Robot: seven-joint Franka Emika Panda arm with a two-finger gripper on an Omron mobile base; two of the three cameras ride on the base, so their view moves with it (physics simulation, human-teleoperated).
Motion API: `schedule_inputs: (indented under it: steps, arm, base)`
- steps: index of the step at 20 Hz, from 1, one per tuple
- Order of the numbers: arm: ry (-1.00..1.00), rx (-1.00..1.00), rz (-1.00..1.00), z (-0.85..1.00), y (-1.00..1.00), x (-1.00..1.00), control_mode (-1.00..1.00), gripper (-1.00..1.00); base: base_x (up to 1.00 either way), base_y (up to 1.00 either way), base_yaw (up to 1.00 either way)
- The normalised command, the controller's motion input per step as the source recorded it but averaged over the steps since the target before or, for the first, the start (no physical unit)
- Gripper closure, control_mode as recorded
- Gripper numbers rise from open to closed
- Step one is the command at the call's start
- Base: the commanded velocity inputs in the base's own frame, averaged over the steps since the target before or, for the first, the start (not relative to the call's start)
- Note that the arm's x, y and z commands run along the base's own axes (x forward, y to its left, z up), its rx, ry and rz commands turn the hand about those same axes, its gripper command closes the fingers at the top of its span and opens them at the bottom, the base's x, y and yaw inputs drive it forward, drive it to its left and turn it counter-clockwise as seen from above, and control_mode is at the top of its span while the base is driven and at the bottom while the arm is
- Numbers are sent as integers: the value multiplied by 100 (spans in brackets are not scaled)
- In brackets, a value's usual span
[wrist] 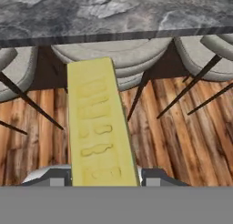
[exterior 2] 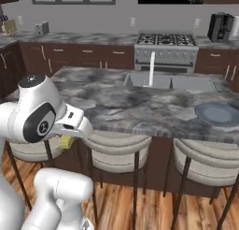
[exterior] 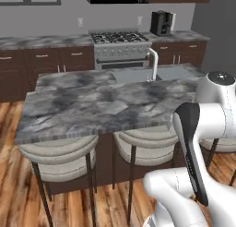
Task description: Retrieve the butter from the fridge and place it on a plate on the dining table. Then retrieve the butter knife by the fridge and place it near the plate.
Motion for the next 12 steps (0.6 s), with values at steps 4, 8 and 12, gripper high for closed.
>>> schedule_inputs:
  steps: [4, 8, 12]
  arm:
    - [0, 0, 0, 0, 0, 0, 100, 100]
    - [0, 0, 0, 0, 0, 0, 100, 100]
    - [0, 0, 0, 0, 0, 0, 100, 100]
  base:
    - [22, -100, -10]
    - [42, -100, -9]
    - [57, -100, -3]
